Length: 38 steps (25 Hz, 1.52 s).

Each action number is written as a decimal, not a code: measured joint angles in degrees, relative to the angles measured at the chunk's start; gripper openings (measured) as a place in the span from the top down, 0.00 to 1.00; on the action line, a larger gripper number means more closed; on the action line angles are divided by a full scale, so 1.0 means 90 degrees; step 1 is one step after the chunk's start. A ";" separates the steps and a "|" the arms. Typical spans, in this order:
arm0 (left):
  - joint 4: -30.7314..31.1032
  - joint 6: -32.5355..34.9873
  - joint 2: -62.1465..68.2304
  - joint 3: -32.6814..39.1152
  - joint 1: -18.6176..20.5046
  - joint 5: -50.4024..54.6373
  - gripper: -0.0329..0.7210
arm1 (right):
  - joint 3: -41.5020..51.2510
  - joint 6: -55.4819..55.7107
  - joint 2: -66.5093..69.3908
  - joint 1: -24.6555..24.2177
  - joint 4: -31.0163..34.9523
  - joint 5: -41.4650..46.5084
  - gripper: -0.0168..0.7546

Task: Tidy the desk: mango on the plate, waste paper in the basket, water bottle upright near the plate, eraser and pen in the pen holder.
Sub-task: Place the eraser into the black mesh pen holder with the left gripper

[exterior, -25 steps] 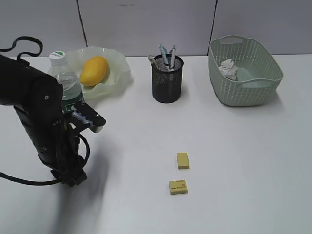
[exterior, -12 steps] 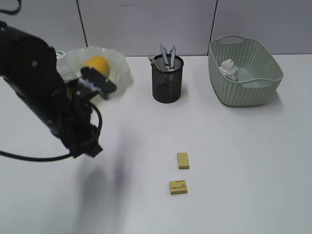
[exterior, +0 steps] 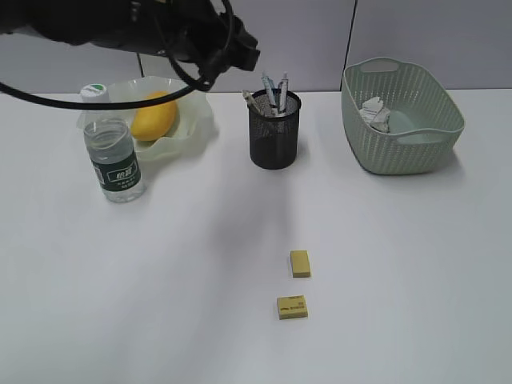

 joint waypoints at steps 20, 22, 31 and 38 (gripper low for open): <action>-0.0284 -0.0037 0.2501 -0.1418 0.0000 -0.2591 0.56 | 0.0000 0.0000 0.0000 0.0000 0.0000 0.0000 0.36; -0.0284 -0.0161 0.2598 -0.1549 0.0000 -0.2511 0.56 | 0.0000 0.0000 0.0000 0.0000 0.0000 -0.0010 0.36; -0.0287 -0.0319 0.2706 -0.1681 0.0000 -0.2352 0.56 | 0.0000 0.0000 0.0000 0.0000 0.0000 -0.0009 0.36; -0.0287 -0.0320 0.2708 -0.1686 0.0000 -0.2327 0.42 | 0.0000 0.0000 0.0000 0.0000 0.0000 -0.0009 0.36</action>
